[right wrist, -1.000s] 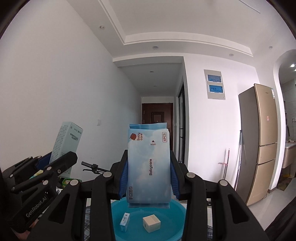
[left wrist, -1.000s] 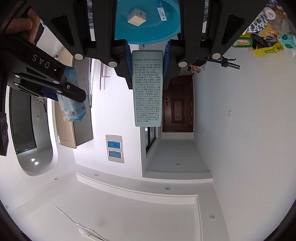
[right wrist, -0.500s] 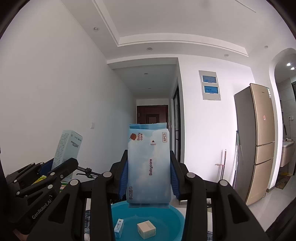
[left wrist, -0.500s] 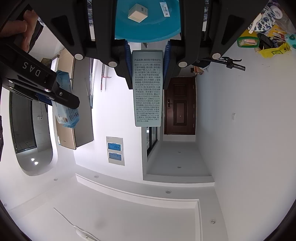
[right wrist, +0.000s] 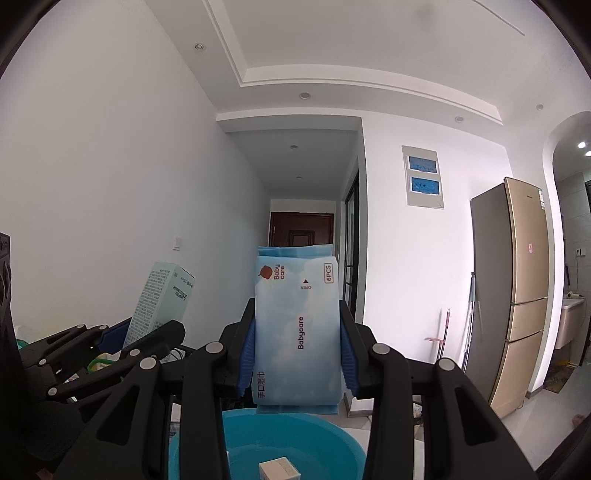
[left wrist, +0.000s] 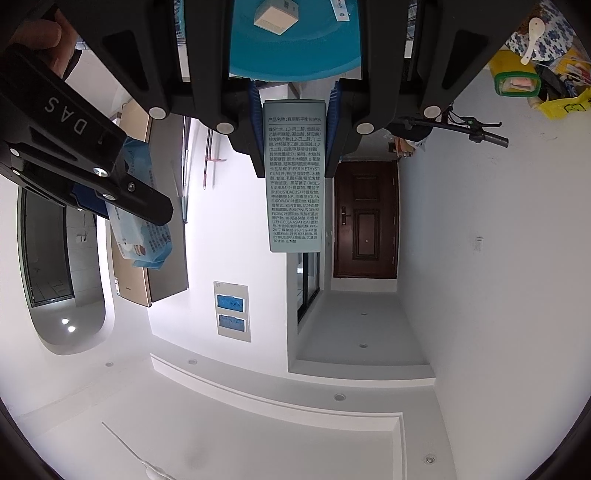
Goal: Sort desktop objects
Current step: 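Lift both held items and carry them over the turquoise basin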
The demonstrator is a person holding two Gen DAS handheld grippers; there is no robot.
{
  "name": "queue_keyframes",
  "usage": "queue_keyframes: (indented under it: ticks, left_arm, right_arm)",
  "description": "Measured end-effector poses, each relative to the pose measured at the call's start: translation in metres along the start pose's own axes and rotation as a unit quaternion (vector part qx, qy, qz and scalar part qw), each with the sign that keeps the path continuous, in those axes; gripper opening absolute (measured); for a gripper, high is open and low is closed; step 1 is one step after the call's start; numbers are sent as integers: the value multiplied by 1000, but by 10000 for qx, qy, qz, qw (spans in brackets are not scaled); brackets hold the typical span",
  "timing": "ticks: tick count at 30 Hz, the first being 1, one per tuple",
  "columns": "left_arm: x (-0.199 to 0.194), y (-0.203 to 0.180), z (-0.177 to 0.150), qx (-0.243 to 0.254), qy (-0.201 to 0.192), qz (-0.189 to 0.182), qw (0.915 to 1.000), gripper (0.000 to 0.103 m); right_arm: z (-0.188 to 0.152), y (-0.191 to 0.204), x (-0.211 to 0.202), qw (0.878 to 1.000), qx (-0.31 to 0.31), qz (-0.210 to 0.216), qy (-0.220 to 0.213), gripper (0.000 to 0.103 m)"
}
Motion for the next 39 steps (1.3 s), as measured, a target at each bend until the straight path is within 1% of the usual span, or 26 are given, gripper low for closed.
queue_keyframes:
  ticks: [3,5,7,13,16,23,29,34,39]
  left_arm:
    - [11,4,-4,-55,88,-3,9999,30]
    - [16,7,-10,-108,146,8,9998,30]
    - [20,7,-12,-58,211,13,9998,30]
    - [26,10,-16,-47,241,195,9995,30]
    - [36,12,-20,-20,367,302,9989,30]
    - [74,22,-40,-89,870,478,9950,30]
    - [108,26,-64,-34,1310,674,9891,30]
    - [137,34,-87,-140,1852,743,9798,30]
    - [160,46,-104,-235,2197,790,9721,30]
  right_arm:
    - [-8,-2,9,9999,32,-87,69,37]
    - [-12,-3,16,9998,69,-67,174,37]
    - [-18,-4,23,9995,121,-20,284,37]
    - [-27,0,33,9989,138,96,440,37]
    - [-32,1,40,9983,155,159,543,37]
    - [-49,-7,68,9958,257,51,874,37]
    - [-72,-17,106,9891,378,12,1420,37]
    - [-94,-21,134,9812,411,2,1884,37]
    - [-109,-19,150,9749,334,4,2199,37]
Point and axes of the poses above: each gripper's, at about its wrist camera, not at the fingertips, and x roughly the way its jaws point, y to its left, z to its top, the point moved 2 cm from there along x, roughly the way its jaws point, and after that the axes turned 6 degrees about y, right-handed, at the moved point
